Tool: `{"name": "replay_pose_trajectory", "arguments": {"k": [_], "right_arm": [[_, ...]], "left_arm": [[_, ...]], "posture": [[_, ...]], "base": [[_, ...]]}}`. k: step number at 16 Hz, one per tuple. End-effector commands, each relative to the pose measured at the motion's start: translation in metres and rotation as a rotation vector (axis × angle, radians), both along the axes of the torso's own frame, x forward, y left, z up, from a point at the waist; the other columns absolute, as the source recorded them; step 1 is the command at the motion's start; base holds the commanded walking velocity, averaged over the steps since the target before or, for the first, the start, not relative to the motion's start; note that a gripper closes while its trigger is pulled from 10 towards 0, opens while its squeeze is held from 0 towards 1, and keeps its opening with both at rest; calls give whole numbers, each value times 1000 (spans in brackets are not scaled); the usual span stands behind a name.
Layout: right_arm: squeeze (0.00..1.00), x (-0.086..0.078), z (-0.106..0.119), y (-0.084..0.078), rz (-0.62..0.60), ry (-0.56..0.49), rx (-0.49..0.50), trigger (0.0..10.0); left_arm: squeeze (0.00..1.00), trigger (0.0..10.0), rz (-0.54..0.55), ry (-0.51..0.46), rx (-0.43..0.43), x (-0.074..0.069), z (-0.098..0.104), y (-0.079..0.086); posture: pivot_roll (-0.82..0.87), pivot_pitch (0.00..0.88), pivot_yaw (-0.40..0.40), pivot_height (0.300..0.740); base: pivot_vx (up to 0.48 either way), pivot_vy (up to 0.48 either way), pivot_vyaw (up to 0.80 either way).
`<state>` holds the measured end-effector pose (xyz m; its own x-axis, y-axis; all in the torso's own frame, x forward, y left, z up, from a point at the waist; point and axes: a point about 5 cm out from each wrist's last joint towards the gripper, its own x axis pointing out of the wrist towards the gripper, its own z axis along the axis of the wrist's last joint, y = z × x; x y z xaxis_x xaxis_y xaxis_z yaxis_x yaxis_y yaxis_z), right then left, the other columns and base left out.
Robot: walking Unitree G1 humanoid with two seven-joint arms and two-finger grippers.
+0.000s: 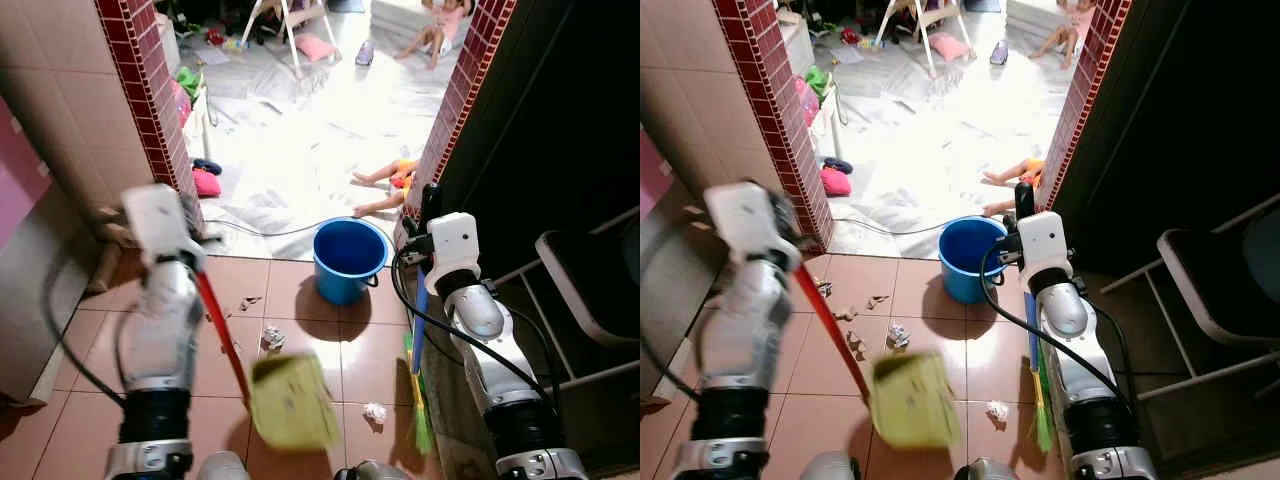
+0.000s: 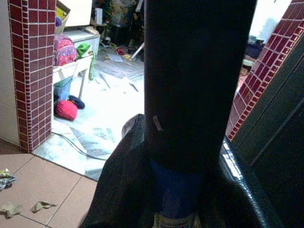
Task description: Sweep floor
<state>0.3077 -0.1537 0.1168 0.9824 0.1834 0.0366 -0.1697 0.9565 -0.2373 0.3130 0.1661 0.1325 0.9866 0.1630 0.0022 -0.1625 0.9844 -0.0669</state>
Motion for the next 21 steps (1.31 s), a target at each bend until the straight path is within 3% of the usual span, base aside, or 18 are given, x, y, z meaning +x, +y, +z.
{"name": "replay_pose_trajectory", "arguments": {"k": [1,4,7,11,13,14,19,21], "right_arm": [[0,2,14,0,6,-66,-9,10000],[0,-3,16,1,19,-68,2,10000],[0,-7,18,-13,1,-54,5,10000],[0,-10,19,-25,-32,-33,9,10000],[0,-12,18,-26,-39,5,83,10000],[0,-12,20,-23,-18,37,186,10000],[0,-14,27,-11,138,148,475,10000],[0,-16,32,-9,211,170,511,10000]], "left_arm": [[0,10000,-35,-83,10,6,11,-7],[0,10000,-61,-66,39,16,-1,-16],[0,10000,-92,-33,130,34,-8,-32],[0,10000,-157,27,161,40,-27,-51],[0,10000,-193,71,173,38,-40,-64],[0,10000,-200,74,169,37,-43,-71],[0,10000,-174,85,208,36,-46,-80],[0,10000,-160,81,210,38,-44,-79]], "posture": [[-17,0,-46,740],[-62,0,-31,740],[-129,16,-9,740],[-174,30,-2,740],[-194,31,-3,740],[-205,30,-4,740],[-226,21,-14,740],[-229,11,-13,740]], "base": [[0,0,0],[0,0,0],[0,0,0],[0,0,0],[0,0,0],[0,0,0],[0,0,0],[0,0,0]]}}
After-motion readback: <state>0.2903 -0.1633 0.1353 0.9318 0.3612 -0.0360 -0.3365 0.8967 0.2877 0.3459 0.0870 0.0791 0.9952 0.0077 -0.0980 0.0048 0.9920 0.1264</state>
